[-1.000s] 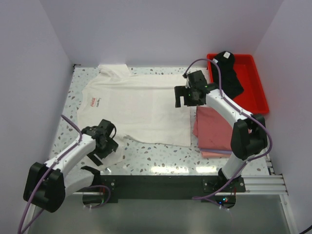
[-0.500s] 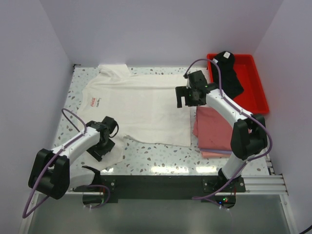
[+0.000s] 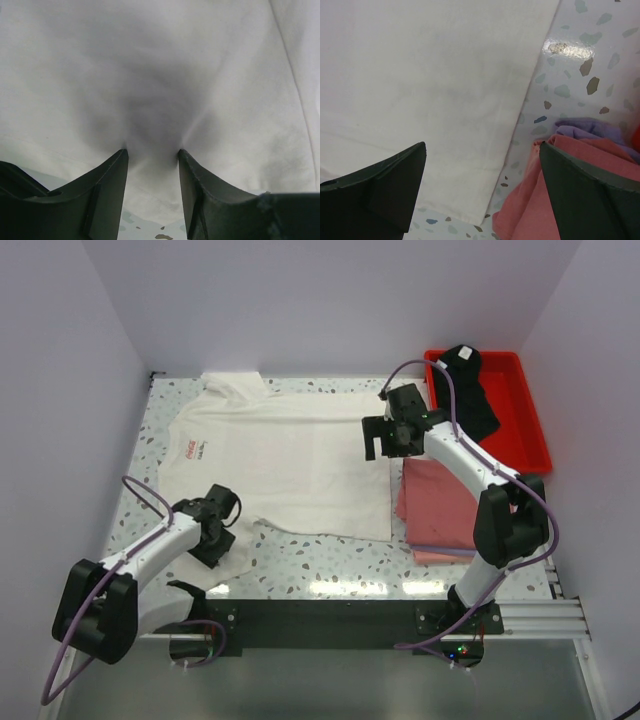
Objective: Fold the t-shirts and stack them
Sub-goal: Fold the tshirt
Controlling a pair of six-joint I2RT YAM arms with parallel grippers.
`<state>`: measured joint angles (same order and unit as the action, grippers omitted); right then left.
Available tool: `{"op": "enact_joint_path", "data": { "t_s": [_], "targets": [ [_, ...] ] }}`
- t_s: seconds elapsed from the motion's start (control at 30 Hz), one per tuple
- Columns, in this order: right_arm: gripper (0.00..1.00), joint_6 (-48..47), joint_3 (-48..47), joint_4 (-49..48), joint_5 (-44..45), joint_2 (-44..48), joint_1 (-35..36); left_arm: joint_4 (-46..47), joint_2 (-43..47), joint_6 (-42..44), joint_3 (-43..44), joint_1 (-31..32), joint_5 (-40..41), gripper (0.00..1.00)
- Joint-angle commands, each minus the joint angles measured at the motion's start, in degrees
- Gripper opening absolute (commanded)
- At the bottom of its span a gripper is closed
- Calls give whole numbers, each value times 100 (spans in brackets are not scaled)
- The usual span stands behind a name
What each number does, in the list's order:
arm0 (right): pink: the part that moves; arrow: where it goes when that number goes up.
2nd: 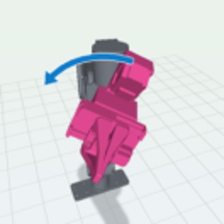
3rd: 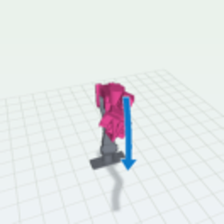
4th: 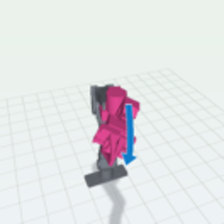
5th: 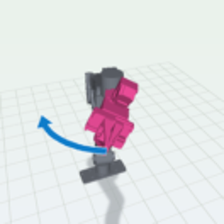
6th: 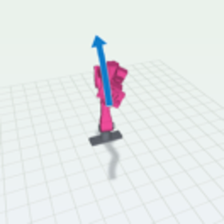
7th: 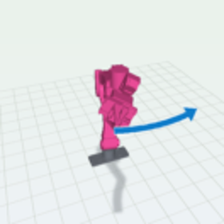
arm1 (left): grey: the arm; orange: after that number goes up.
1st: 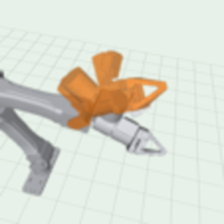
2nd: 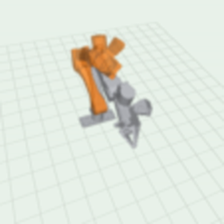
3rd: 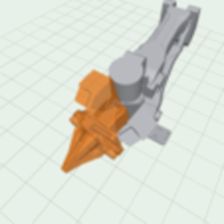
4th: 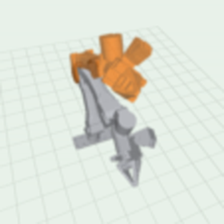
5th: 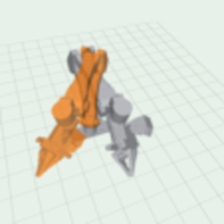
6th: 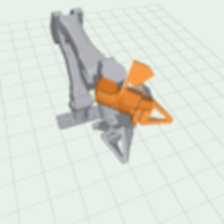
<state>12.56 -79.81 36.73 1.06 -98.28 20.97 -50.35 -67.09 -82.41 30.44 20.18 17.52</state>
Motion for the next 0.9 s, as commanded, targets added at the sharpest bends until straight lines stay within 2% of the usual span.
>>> {"op": "enact_joint_path", "data": {
  "t_s": [0.0, 0.2, 0.27, 0.37, 0.4, 0.53, 0.63, 0.7, 0.87],
  "targets": [
    [99, 27, -193, 115, 166, 142, -14, 544, -208, -320, -565, 21, -135, 47],
    [99, 185, 53, 176, 140, 371, -14, 447, -24, -249, -495, 21, -65, 28],
    [99, 212, 176, 203, 131, 450, -14, 281, 12, -214, -399, 29, 5, 25],
    [99, 265, 334, 282, 149, 616, 21, 35, 99, -144, -197, 21, 102, 11],
    [99, 274, 387, 326, 175, 678, 56, -27, 161, -126, -83, 21, 137, 1],
    [99, 317, 799, 396, 465, 1091, 704, -256, 328, 58, 112, 21, 234, 0],
    [99, 414, 1527, 405, 360, 1546, 1135, -274, 425, 190, 156, 21, 164, 0],
    [99, 73, 1845, 422, 299, 1811, 1583, -353, 477, 182, 225, 21, 173, 0],
    [97, -350, 2452, 634, 35, 2164, 2015, -459, 574, 155, 314, 21, 296, 0]
  ]
}}
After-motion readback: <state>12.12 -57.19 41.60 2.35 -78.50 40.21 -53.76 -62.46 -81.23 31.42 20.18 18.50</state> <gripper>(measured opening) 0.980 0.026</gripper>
